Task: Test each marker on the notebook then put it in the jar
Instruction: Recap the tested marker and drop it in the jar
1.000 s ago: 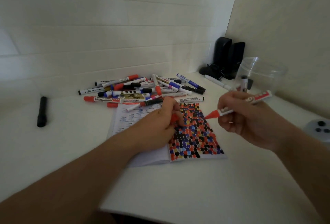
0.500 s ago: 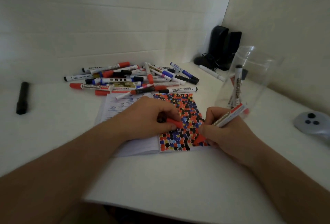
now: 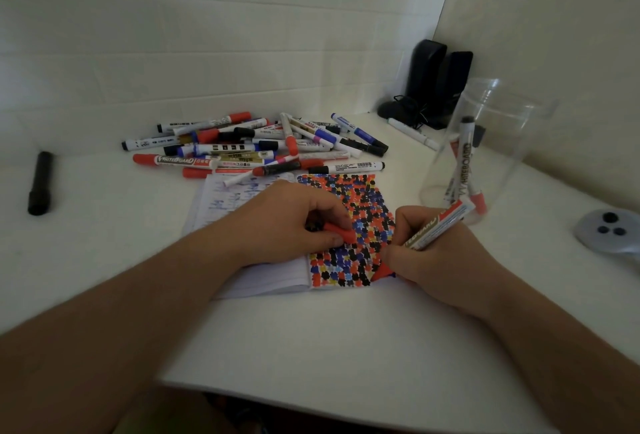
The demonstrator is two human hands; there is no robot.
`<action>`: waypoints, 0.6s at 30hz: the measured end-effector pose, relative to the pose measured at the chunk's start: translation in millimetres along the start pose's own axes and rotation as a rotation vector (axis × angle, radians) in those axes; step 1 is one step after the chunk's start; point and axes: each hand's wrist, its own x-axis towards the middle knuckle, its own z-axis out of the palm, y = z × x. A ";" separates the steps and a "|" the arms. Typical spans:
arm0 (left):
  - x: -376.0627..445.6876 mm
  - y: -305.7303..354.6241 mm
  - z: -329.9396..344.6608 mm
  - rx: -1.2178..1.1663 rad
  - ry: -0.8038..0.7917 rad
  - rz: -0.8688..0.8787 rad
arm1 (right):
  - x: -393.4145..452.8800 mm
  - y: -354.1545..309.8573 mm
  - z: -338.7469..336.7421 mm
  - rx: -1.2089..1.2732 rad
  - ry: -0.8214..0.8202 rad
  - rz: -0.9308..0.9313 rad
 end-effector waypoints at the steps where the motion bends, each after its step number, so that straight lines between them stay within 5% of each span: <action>1: 0.0 0.1 0.0 -0.002 -0.001 0.000 | -0.3 -0.2 0.3 0.002 0.002 -0.007; 18: 0.4 1.2 -0.1 -0.021 -0.007 -0.015 | -0.9 1.4 0.6 0.018 -0.005 -0.014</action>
